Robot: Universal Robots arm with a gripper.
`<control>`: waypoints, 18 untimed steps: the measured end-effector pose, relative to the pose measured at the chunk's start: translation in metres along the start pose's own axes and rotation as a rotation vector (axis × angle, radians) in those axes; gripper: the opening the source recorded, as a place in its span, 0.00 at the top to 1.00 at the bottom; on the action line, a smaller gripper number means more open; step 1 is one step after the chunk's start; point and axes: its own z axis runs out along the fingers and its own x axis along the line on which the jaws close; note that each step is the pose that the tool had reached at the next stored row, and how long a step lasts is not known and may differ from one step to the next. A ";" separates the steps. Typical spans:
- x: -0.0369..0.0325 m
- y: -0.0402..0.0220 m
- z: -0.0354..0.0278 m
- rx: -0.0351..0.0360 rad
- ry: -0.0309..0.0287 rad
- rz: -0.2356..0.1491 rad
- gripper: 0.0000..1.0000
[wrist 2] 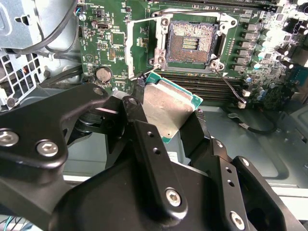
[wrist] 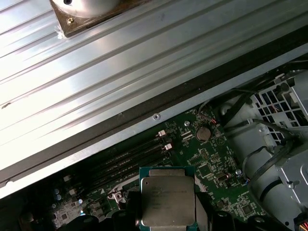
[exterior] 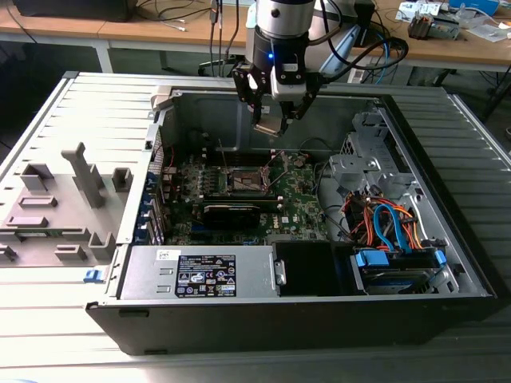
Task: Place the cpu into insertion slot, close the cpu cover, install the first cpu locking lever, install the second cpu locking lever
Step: 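Place the cpu into insertion slot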
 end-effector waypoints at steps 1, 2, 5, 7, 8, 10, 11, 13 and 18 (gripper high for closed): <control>0.0000 0.0000 0.0001 0.0000 -0.0001 0.001 0.45; 0.0000 0.0000 0.0001 0.0000 -0.0001 0.002 0.45; 0.0000 0.0000 0.0002 -0.0001 -0.0002 0.003 0.45; 0.0000 0.0000 0.0002 -0.0001 -0.0003 0.004 0.45; 0.0000 0.0000 0.0002 -0.0001 -0.0003 0.004 0.45; 0.0000 0.0000 0.0003 -0.0001 -0.0003 0.005 0.45; 0.0000 0.0000 0.0003 -0.0001 -0.0004 0.006 0.45; 0.0000 0.0000 0.0004 -0.0001 -0.0005 0.007 0.45; 0.0000 0.0000 0.0005 -0.0002 -0.0007 0.010 0.45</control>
